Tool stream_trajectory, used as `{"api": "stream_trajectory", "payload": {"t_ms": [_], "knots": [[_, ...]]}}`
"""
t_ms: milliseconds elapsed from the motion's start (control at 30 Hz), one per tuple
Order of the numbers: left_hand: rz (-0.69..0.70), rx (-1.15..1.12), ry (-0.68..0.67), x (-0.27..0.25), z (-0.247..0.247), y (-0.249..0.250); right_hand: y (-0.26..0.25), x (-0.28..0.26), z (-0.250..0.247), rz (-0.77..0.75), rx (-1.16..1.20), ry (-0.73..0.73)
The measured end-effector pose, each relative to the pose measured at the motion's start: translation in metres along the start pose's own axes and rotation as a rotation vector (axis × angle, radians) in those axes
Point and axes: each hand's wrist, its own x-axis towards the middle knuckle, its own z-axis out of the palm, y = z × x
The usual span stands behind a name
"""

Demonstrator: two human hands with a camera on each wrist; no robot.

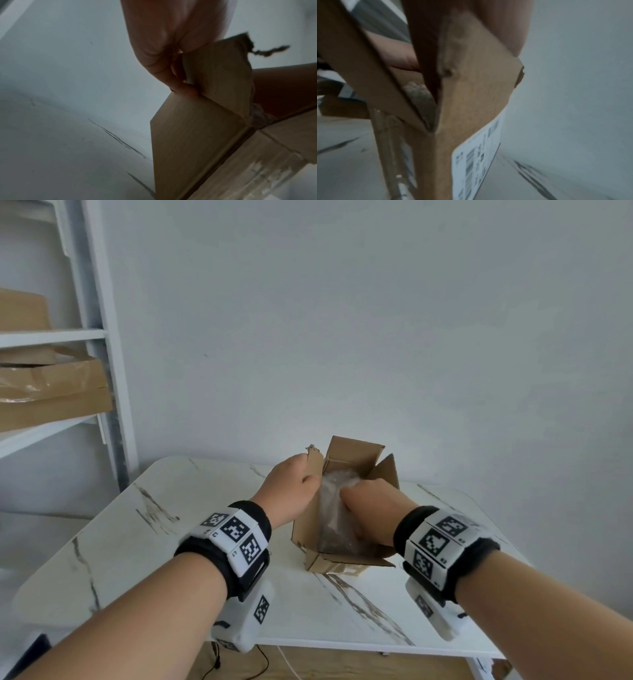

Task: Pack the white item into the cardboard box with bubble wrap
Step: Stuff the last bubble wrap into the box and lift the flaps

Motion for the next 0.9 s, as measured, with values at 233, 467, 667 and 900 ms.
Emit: {"api": "stream_trajectory", "payload": {"t_ms": [233, 467, 667, 900], "knots": [[-0.014, 0.018, -0.010, 0.000, -0.002, 0.002, 0.011, -0.012, 0.004, -0.134, 0.074, 0.048], [-0.010, 0.026, -0.023, 0.001, -0.002, 0.004, -0.005, -0.005, 0.006, -0.102, -0.195, -0.035], [-0.015, 0.023, -0.017, 0.000, -0.002, 0.004, -0.009, -0.003, 0.000, 0.076, 0.009, 0.039], [0.001, 0.036, 0.011, -0.001, 0.003, 0.005, -0.006, -0.007, 0.000, 0.169, 0.070, 0.019]]}}
